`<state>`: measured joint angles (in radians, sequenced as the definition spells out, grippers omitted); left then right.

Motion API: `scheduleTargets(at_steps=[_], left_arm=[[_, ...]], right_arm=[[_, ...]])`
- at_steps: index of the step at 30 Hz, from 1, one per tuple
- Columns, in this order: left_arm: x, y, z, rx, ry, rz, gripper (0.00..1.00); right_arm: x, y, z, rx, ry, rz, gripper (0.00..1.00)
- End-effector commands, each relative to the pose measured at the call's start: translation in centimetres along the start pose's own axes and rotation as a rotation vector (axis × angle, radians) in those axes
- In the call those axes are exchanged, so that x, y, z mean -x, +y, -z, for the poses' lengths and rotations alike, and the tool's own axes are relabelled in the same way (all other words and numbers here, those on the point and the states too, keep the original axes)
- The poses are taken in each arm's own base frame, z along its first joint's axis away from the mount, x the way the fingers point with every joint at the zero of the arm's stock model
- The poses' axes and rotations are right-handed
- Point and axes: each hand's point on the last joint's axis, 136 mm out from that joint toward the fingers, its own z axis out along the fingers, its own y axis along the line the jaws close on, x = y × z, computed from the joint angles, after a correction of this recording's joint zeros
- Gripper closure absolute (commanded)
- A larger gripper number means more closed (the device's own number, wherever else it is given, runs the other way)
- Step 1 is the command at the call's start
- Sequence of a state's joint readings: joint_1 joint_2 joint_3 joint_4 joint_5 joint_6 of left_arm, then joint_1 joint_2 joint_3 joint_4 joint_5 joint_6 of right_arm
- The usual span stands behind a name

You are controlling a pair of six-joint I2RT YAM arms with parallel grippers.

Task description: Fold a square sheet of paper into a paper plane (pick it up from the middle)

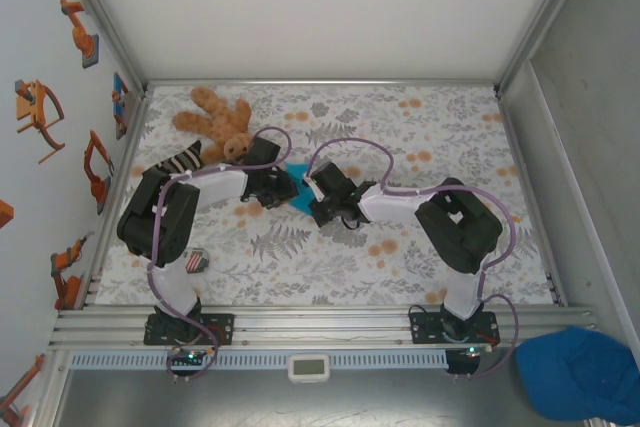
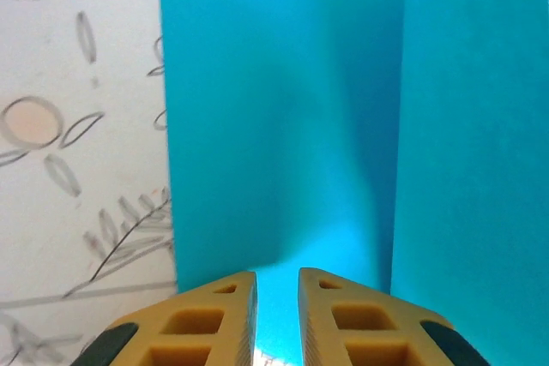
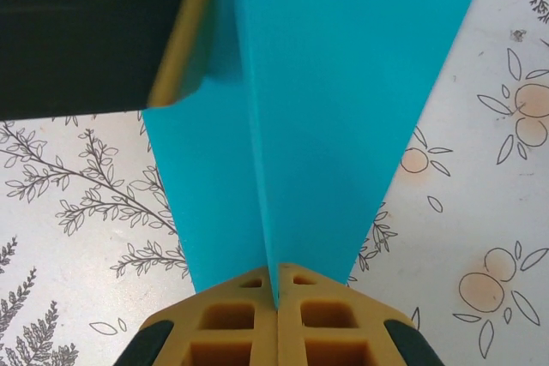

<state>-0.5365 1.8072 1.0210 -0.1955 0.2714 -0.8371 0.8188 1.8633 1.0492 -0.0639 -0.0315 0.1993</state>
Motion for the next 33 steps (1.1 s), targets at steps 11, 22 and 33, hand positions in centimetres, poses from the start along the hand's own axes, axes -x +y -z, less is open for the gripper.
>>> scheduleTargets(at_steps=[11, 22, 33], left_arm=[[0.0, -0.7, 1.4, -0.078, -0.072, -0.005, 0.79], [-0.5, -1.3, 0.1, -0.118, -0.037, -0.046, 0.81], [-0.8, -1.6, -1.1, -0.162, -0.047, -0.085, 0.75]], right_arm=[[-0.8, 1.1, -1.2, 0.235, 0.073, -0.227, 0.97], [-0.6, 1.1, -1.2, 0.325, 0.112, -0.347, 0.98], [-1.6, 0.9, -1.7, 0.391, 0.147, -0.469, 0.99]])
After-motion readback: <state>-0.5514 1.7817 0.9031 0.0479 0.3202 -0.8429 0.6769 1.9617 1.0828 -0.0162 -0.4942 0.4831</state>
